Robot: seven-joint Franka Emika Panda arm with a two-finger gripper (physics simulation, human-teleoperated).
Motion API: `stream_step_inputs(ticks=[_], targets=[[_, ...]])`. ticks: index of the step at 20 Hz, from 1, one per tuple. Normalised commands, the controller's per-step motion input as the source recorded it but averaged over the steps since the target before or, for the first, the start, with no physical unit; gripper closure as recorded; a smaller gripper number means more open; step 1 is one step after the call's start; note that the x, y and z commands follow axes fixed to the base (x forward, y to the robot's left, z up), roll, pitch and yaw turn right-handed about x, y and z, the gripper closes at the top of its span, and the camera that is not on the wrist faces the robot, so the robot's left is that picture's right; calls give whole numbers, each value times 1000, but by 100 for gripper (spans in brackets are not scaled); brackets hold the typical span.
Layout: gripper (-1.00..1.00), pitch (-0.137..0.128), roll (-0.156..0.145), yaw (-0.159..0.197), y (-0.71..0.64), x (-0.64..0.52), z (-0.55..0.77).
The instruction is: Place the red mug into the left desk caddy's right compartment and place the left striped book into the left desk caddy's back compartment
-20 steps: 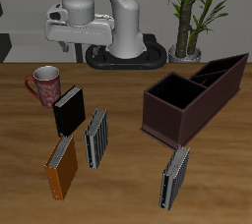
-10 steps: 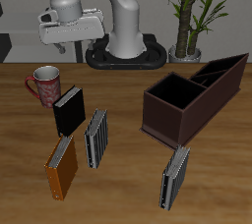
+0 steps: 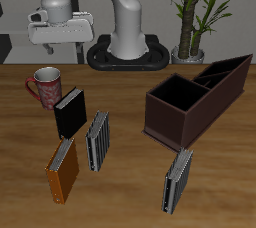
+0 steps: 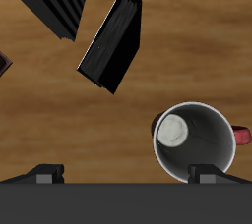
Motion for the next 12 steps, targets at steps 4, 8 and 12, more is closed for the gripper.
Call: stream_step_inputs(ticks=[4, 8, 12], targets=[[-100, 33, -36, 10, -171, 28, -242], [-100, -17, -12, -22, -166, 78, -48], [-100, -7, -2, -11, -11, 103, -190]])
